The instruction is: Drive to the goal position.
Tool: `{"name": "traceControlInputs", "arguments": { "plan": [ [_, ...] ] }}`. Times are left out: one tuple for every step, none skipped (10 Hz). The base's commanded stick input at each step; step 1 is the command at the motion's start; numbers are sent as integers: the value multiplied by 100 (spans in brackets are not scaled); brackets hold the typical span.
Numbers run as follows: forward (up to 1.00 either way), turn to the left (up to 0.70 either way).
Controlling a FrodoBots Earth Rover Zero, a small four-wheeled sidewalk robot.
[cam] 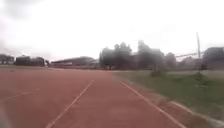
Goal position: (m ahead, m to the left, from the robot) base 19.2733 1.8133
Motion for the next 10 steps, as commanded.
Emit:
{"name": "traceControlInputs", "arguments": {
  "plan": [
    [70, 0],
    [70, 0],
    [70, 0],
    [70, 0],
    [70, 0],
    [70, 0],
    [70, 0],
    [37, 0],
    [4, 0],
    [0, 0]
  ]
}}
